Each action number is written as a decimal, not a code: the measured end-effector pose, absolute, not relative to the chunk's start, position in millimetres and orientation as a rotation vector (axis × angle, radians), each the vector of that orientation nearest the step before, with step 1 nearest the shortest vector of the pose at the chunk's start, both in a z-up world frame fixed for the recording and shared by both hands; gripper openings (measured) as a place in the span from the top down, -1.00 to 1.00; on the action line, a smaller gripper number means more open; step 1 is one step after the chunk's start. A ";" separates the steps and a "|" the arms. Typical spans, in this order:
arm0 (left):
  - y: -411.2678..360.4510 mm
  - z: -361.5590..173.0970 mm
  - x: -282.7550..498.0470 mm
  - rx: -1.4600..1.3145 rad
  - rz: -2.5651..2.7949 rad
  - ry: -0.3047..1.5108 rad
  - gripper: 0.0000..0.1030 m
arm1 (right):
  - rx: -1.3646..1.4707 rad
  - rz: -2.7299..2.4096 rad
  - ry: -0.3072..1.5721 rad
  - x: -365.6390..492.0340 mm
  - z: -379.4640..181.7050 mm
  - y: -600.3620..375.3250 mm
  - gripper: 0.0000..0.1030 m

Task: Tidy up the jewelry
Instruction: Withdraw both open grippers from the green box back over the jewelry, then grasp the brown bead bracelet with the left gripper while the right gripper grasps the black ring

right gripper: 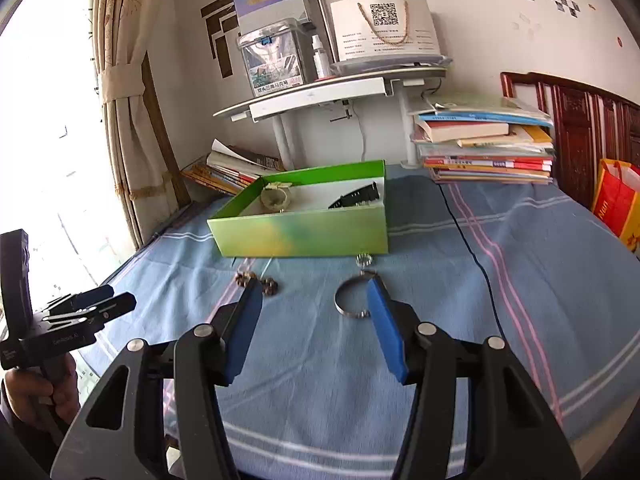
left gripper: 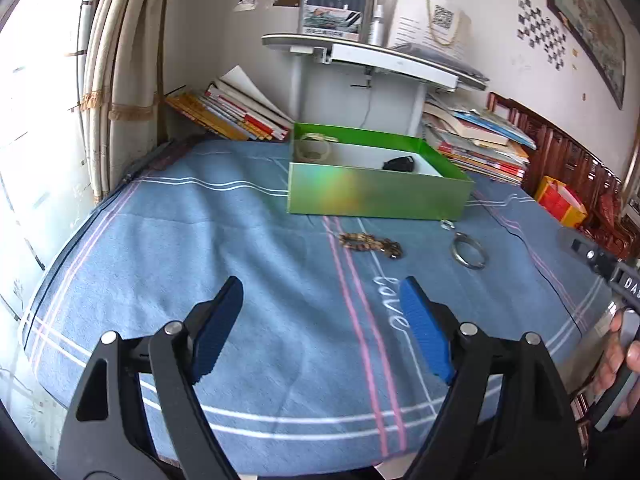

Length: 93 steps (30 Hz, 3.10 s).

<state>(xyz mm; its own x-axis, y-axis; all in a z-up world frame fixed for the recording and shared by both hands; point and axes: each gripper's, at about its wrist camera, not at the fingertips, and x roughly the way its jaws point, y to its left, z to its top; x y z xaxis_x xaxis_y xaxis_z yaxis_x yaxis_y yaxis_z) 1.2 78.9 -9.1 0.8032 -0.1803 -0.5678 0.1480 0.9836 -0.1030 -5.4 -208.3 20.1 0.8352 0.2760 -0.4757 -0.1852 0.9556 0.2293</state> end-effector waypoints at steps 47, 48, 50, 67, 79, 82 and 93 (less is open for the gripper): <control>53.0 -24.0 34.2 -0.027 -0.218 0.680 -0.55 | 0.164 0.167 0.651 49.8 -1.8 -224.0 -0.08; 51.5 -24.7 39.5 -0.023 -0.218 0.684 -0.55 | 0.159 0.161 0.661 56.1 -4.3 -223.4 -0.08; 48.3 -26.1 49.9 -0.017 -0.218 0.692 -0.55 | 0.152 0.151 0.692 72.1 -12.0 -221.7 -0.08; 3.9 -47.5 144.7 0.055 -0.263 0.787 -0.42 | 0.125 0.150 0.865 168.5 -49.3 -201.4 0.48; -9.9 -72.1 169.3 0.074 -0.302 0.865 -0.14 | 0.133 0.138 0.901 175.6 -59.5 -200.2 0.56; -3.0 -71.4 172.6 0.049 -0.277 0.859 0.63 | 0.136 0.153 0.902 175.2 -59.7 -198.4 0.58; 19.5 -22.6 133.5 -0.036 -0.301 0.707 0.78 | 0.161 0.191 0.731 136.7 -5.3 -201.2 0.59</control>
